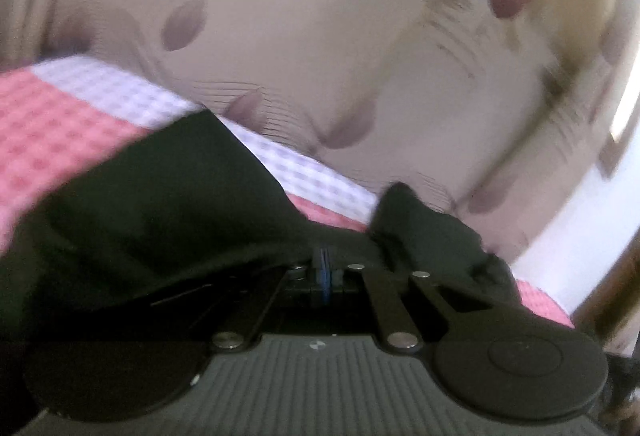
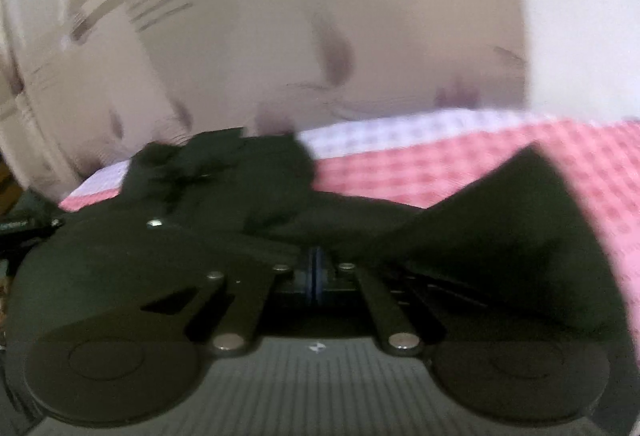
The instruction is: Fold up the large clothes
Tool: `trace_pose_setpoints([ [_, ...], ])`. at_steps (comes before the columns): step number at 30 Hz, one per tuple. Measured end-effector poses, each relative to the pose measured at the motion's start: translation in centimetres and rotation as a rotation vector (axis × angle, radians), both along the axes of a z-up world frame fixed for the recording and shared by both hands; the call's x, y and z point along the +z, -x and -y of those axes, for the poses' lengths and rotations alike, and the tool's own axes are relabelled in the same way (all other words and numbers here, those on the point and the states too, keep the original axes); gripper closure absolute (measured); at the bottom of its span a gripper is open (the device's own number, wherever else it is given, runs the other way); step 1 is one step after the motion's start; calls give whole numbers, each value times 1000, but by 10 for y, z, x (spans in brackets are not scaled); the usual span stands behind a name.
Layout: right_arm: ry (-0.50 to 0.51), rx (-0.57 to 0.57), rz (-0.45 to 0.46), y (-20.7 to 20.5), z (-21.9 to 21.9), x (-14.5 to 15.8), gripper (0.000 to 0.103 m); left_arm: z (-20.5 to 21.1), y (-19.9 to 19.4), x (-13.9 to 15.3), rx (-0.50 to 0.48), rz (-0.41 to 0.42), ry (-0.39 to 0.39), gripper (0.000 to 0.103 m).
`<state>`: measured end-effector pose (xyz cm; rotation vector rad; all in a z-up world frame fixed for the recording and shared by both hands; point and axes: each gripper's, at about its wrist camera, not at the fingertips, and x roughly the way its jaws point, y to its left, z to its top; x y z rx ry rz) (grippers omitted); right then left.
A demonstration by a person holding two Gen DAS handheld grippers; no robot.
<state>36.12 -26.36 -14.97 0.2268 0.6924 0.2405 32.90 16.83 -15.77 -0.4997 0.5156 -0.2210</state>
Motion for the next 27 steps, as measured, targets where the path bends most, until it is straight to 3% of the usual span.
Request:
trace_pose_setpoints([
  [5,-1,-81,-29,9,42,-5,103,-43,8,-6,77,-79,35,92],
  [9,-6,-73,-31,21,60,-10,103,-66,8,-16,100,-132,100,92],
  [16,231,-60,2,25,29,-10,103,-66,-1,-28,121,-177,177,91],
  [21,286,-50,4,24,24,-12,103,-66,-3,-33,129,-184,199,91],
  [27,358,-52,19,24,15,-13,103,-52,10,-21,204,-133,85,91],
])
